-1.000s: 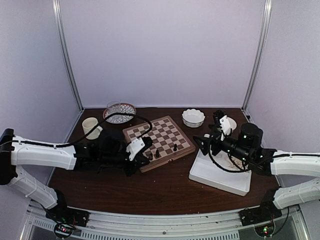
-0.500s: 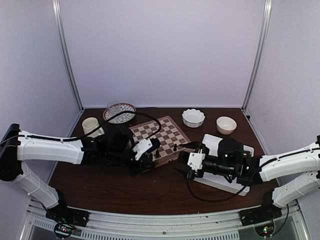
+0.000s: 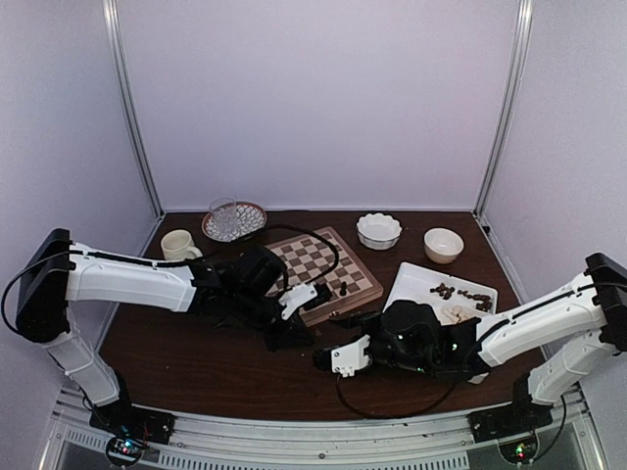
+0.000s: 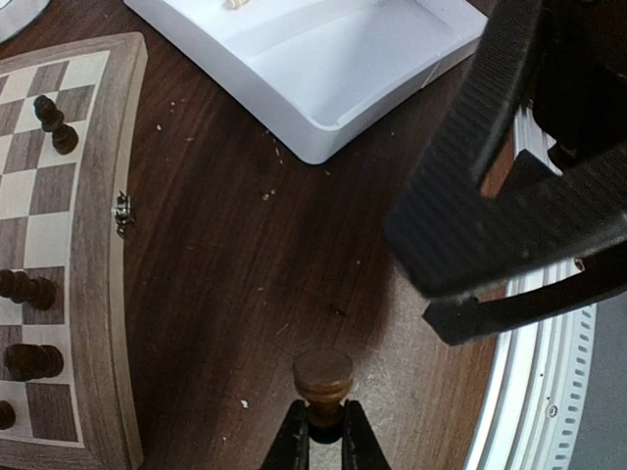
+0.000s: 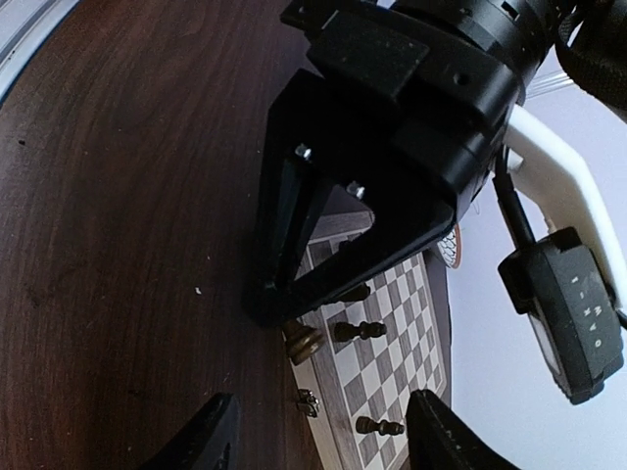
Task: Set up the chess pieces on the board
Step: Pass from the left arm to the right
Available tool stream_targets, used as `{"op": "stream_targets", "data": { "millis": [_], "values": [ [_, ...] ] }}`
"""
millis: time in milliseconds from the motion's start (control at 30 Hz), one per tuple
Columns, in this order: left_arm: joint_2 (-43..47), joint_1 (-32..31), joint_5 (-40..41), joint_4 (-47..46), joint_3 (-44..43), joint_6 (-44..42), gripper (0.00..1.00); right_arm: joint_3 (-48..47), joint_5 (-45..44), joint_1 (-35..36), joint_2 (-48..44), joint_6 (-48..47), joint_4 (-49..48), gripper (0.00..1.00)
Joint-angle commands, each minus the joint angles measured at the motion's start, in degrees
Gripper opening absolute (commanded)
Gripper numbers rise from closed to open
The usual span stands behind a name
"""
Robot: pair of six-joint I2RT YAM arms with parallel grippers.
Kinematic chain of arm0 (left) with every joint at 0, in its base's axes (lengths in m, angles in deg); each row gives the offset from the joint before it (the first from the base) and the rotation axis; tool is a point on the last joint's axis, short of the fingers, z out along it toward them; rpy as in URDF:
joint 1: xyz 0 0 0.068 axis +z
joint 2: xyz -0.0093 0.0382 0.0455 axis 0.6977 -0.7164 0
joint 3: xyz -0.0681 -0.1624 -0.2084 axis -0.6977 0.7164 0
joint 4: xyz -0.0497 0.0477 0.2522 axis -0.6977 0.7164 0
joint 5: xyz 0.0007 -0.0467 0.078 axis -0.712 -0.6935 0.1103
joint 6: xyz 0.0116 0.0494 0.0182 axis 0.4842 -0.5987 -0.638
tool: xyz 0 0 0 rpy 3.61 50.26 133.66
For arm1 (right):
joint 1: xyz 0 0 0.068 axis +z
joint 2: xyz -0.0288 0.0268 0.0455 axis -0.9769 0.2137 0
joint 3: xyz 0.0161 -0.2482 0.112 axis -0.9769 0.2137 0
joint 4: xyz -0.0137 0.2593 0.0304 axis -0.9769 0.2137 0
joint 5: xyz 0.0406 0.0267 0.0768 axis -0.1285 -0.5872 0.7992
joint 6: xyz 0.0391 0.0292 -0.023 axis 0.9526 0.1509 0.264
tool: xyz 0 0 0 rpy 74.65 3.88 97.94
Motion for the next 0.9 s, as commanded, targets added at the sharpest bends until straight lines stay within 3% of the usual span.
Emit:
{"op": "stream_targets", "data": {
  "millis": [0, 600, 867],
  "values": [
    [-1.93, 0.34, -3.52, 1.27, -2.68, 1.44, 0.00, -3.06, -4.87, 1.50, 1.67, -2.05, 2.10, 0.58],
    [-4.55, 0.33, -5.34, 2.16, -4.28, 2.10, 0.02, -9.17, -8.82, 3.58, 10.30, -2.57, 6.59, 0.36],
    [-4.42, 0.34, -5.26, 2.78, -4.47, 1.93, 0.02, -10.29, -11.22, 3.59, 12.79, -2.50, 7.41, 0.36]
  ]
}}
